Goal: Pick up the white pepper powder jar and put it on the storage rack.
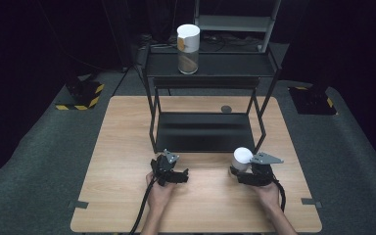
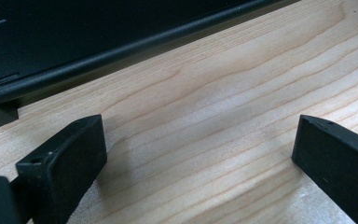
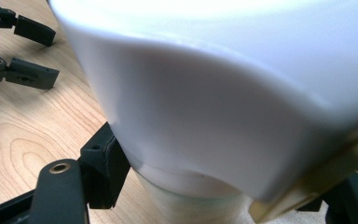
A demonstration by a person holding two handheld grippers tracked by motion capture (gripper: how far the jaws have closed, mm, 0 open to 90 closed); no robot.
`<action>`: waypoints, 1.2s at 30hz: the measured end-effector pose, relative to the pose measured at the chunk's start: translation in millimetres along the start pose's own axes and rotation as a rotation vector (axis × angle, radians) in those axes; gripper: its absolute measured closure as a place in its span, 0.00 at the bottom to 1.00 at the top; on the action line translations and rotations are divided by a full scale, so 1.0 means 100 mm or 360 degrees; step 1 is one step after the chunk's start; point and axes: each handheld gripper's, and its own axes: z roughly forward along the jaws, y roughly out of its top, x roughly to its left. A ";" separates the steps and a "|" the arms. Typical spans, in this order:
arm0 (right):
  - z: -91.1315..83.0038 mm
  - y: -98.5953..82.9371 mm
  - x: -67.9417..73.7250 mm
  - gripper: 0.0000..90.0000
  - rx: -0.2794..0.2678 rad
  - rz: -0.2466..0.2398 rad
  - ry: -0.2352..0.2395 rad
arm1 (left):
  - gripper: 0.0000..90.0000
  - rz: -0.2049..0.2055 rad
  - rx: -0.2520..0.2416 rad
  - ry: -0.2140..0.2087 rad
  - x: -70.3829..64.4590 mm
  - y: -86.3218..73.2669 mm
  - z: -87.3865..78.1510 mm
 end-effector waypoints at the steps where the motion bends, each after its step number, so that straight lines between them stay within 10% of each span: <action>1: 0.00 0.00 0.00 0.32 0.0001 -0.0009 0.0000 | 0.03 0.0000 0.0000 0.0000 0.00 0.00 0.00; 36: -0.07 0.20 0.03 0.34 -0.0005 -0.0094 -0.0008 | 0.03 0.0000 0.0001 0.0000 0.00 0.00 0.00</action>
